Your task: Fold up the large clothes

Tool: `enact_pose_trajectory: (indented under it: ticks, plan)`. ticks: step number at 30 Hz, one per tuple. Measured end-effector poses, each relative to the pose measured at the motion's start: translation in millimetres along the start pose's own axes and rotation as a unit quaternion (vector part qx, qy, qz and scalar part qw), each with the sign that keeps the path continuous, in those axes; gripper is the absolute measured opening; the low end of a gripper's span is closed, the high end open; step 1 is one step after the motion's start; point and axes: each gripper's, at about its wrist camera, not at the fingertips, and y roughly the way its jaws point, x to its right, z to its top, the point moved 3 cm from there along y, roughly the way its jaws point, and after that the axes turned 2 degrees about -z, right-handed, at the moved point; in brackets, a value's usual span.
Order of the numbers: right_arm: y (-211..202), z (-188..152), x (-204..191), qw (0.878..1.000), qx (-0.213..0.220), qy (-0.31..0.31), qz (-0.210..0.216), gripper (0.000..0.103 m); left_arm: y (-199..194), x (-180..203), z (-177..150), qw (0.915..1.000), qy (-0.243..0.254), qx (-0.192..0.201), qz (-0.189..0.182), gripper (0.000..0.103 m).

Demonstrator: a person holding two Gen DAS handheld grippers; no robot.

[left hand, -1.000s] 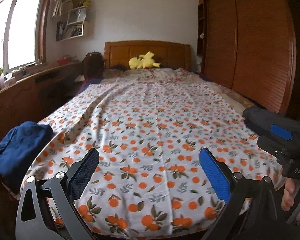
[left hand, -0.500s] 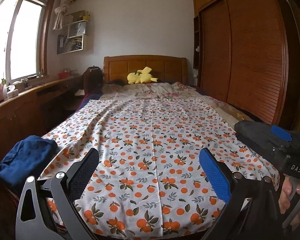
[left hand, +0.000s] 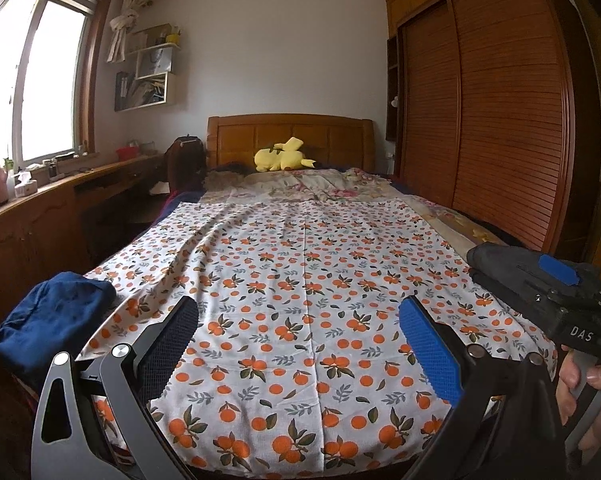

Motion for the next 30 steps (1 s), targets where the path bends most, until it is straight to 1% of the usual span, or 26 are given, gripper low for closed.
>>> enact_pose_trajectory:
  ticks: [10, 30]
  plan:
    - [0.0, -0.8, -0.2, 1.0, 0.001, -0.002, 0.0, 0.095, -0.5, -0.7, -2.9, 1.0, -0.002, 0.005, -0.001, 0.101]
    - [5.2, -3.7, 1.4, 1.0, -0.006, -0.004, 0.001, 0.095, 1.4, -0.3, -3.3, 1.0, -0.002, 0.002, 0.002, 0.101]
